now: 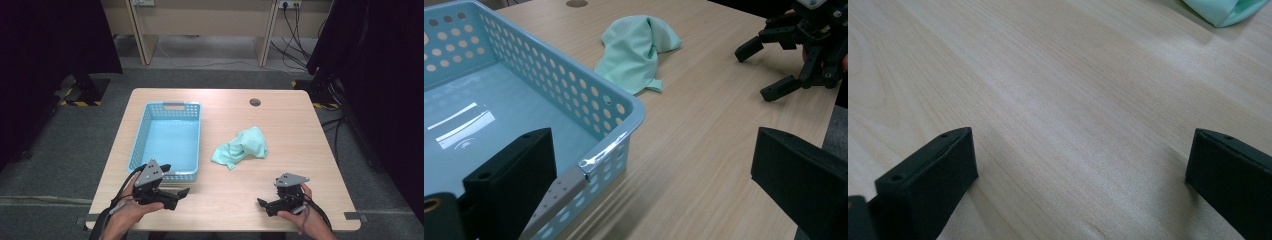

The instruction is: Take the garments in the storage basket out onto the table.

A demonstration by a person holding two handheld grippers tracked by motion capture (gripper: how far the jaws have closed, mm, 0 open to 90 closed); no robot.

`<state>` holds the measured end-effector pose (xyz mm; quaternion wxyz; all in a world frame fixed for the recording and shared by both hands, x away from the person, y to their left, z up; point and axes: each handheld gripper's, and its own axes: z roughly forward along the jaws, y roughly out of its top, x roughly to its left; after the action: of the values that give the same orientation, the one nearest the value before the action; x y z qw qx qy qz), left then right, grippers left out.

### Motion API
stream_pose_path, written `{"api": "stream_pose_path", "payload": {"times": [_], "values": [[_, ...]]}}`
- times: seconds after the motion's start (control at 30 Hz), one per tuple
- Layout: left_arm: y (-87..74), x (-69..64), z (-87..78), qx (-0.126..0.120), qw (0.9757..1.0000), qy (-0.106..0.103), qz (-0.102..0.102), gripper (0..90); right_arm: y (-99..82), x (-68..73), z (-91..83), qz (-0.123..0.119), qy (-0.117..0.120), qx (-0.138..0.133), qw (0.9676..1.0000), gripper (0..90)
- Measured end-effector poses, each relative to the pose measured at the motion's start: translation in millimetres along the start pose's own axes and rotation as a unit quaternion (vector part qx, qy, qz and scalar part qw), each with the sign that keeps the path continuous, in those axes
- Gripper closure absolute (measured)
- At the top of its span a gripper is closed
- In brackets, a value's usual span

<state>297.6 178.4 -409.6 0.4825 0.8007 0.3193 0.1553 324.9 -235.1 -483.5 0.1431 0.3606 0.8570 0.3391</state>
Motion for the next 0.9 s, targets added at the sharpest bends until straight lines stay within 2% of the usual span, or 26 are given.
{"api": "stream_pose_path", "payload": {"times": [0.9], "values": [[-25.0,-17.0,-3.8,0.000,0.9997,-0.022,-0.004,3.4,0.0,0.0,0.0,0.000,0.000,0.000,1.0000,0.3]]}}
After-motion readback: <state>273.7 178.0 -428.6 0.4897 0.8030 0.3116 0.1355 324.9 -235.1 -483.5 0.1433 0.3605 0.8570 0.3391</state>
